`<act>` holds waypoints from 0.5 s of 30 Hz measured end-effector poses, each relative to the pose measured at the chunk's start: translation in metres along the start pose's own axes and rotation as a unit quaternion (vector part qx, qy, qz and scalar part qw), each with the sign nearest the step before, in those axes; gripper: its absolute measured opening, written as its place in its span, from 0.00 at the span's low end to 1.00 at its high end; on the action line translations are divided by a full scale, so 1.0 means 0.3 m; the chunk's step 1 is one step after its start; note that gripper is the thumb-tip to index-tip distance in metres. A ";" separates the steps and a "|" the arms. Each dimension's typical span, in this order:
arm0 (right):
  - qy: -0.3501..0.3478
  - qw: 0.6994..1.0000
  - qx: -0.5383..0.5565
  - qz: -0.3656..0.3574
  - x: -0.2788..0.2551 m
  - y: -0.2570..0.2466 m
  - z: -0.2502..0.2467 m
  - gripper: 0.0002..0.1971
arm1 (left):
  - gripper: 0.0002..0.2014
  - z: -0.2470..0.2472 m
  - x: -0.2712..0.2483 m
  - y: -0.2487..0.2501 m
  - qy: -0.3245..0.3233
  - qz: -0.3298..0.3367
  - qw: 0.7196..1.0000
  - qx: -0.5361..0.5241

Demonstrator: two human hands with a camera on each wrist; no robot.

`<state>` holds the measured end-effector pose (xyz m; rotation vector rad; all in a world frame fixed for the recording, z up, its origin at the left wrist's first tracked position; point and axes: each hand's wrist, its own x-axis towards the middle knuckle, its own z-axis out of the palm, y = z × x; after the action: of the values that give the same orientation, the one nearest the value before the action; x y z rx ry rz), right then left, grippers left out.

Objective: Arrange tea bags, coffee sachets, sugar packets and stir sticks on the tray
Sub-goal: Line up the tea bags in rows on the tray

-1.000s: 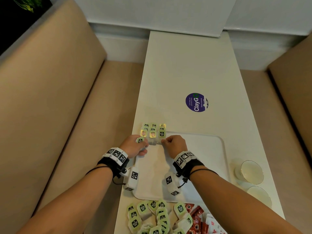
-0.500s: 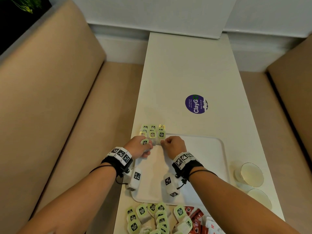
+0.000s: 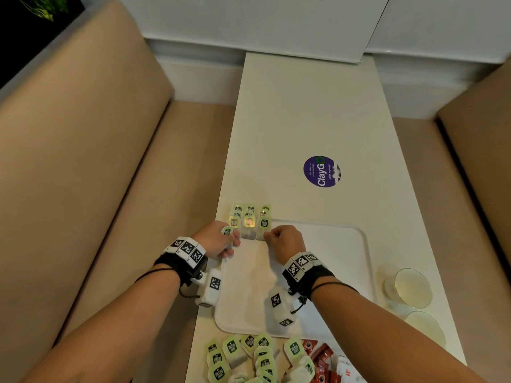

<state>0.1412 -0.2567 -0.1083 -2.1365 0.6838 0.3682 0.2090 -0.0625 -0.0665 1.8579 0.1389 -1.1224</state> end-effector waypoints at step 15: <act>0.048 0.996 0.072 0.011 -0.023 -0.003 0.005 0.15 | 0.17 -0.003 -0.016 -0.003 -0.012 0.019 1.000 -0.004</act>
<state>0.1362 -0.2527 -0.1052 -2.0218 0.7669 0.2227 0.2065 -0.0596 -0.0632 1.8327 0.0926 -1.1160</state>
